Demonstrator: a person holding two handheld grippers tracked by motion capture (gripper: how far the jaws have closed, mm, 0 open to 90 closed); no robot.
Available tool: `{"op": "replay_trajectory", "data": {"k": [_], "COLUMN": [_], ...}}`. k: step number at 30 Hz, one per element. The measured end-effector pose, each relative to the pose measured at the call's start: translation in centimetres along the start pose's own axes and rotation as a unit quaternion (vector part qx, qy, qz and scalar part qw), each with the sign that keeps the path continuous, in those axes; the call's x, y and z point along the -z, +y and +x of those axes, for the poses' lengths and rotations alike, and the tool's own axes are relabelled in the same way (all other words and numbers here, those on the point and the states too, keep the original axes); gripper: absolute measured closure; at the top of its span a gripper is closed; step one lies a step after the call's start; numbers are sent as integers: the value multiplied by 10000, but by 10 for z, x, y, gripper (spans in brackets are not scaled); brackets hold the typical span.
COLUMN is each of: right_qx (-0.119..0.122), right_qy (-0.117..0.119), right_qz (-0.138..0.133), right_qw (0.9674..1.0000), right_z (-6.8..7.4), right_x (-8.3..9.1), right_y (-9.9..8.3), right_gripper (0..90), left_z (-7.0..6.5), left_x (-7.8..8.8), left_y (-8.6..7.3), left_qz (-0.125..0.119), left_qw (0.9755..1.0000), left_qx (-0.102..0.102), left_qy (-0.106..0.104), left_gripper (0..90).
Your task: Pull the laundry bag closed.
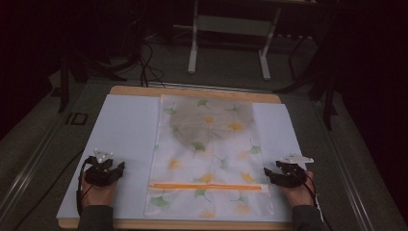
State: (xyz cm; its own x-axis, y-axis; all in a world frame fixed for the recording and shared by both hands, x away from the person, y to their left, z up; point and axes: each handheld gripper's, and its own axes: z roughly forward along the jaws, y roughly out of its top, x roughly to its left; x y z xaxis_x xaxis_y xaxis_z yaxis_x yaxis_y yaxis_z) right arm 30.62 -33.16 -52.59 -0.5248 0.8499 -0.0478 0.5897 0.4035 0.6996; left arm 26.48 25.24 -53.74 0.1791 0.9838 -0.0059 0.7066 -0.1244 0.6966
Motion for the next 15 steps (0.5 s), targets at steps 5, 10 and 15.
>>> {"op": "replay_trajectory", "data": {"k": [5,10,15], "right_qx": [193,361,521], "right_qy": [121,200,309], "right_qz": [43,71,63], "right_qw": [9997,9991,9981], "right_z": [9,19,27], "right_x": [2,4,3], "right_y": [5,9,15], "right_gripper": [398,408,399], "left_z": [-2,-6,-10], "left_x": [4,5,7], "left_y": [-2,-2,-1], "left_qz": [-26,-46,-98], "left_qw": [9993,9981,9971], "left_qx": [-256,-458,-609], "left_qy": [-277,-421,-448], "left_gripper": [588,588,577]}}
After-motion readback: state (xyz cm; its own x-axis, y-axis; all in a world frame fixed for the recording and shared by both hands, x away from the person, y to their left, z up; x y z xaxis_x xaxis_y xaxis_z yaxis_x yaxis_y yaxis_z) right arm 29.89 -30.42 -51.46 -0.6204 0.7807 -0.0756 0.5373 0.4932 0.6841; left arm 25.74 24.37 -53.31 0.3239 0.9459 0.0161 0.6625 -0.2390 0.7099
